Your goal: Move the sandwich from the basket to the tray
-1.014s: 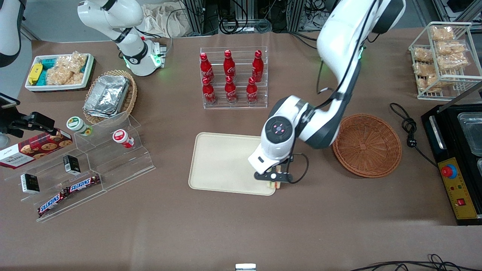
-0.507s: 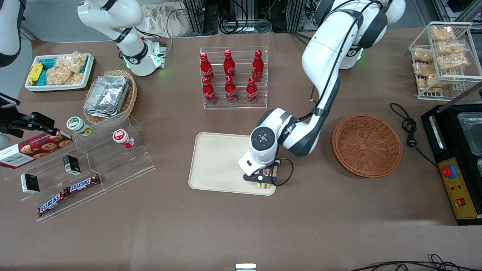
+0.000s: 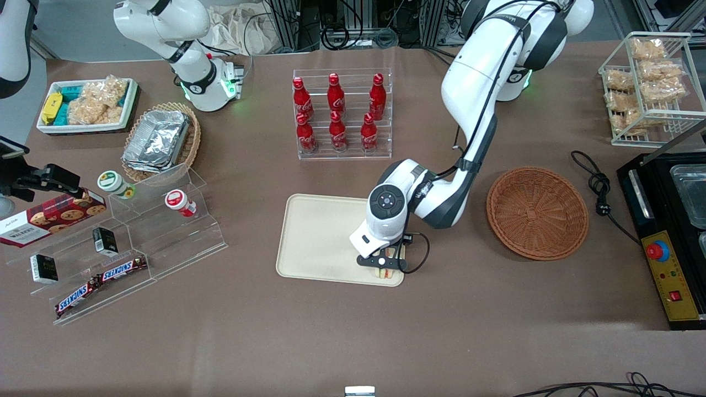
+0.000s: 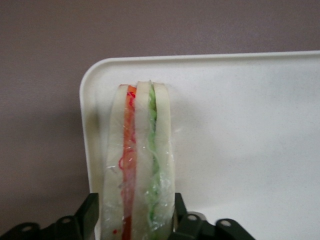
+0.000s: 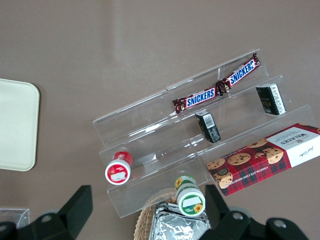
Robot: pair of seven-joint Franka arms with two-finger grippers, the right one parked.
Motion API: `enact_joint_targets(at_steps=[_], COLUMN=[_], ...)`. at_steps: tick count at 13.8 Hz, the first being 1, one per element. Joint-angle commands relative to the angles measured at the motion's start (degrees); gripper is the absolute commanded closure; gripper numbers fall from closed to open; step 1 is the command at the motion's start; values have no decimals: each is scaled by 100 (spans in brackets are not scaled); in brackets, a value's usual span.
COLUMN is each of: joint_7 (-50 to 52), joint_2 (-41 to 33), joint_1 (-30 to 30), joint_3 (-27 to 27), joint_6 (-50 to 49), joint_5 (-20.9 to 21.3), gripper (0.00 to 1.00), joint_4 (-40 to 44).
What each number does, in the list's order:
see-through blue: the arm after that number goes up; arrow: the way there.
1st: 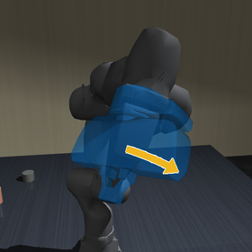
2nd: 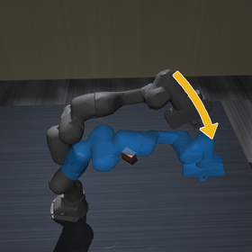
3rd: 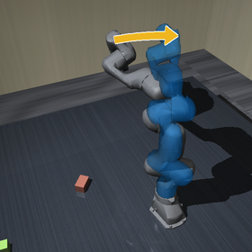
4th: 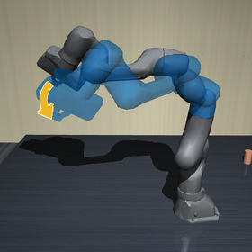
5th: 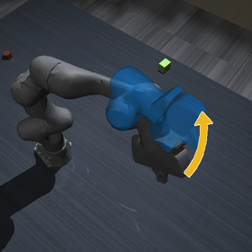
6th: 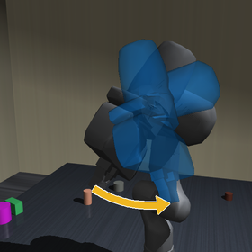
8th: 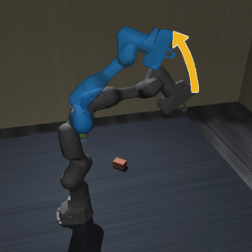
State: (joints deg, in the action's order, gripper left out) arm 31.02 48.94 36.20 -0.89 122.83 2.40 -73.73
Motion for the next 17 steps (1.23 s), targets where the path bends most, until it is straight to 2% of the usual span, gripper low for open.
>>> enact_joint_targets(at_steps=[1,3,6,8,10,13,15,17], joint_7=[36,-52,-79,-245,-613,-1772,-1828,-1819], joint_2=[-699,-1348,-2455,-2967,-3240,-3513,-3522,-3470], joint_1=[-287,-692,-1228,-1580,-2097,-3028,-3469,-3646], joint_3=[36,28,28,36,37,37,37,37], joint_6=[-564,-637,-620,-742,-1215,-1454,-1603,-2093], joint_5=[24,15,32,59,111,112,112,120], gripper=[0,0,1,1,1,1,1,1], joint_4=[-290,-710,-1790,-2109,-2023,-1961,-1725,-1278])
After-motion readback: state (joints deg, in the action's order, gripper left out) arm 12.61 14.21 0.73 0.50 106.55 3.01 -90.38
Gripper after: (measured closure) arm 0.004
